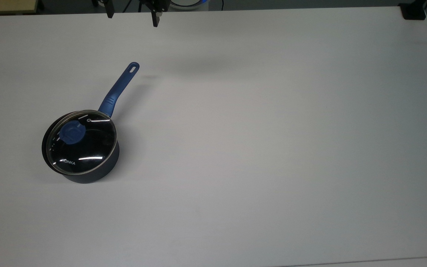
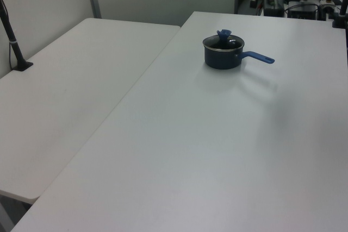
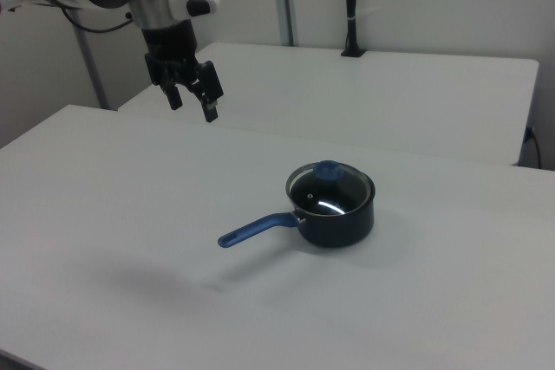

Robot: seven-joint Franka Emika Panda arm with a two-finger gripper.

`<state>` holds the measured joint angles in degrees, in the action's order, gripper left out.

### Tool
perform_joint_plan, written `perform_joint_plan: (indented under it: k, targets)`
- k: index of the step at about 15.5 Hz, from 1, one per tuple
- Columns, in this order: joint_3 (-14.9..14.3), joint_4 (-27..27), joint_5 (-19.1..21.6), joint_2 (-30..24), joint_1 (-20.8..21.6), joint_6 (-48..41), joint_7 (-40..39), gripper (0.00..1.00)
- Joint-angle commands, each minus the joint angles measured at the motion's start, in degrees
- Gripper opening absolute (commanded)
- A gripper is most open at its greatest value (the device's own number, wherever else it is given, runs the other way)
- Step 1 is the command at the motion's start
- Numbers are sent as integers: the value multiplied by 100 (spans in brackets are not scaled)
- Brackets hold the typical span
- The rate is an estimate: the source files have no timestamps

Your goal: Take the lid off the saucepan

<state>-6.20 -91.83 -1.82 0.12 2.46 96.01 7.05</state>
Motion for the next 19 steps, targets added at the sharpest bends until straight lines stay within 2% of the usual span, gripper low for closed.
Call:
perform_joint_plan:
  k: [1, 19]
  targets:
    - [-83, -195, -20, -135, 106, 173, -98, 100]
    - [-92, -221, -11, -109, 97, 50, -45, 100]
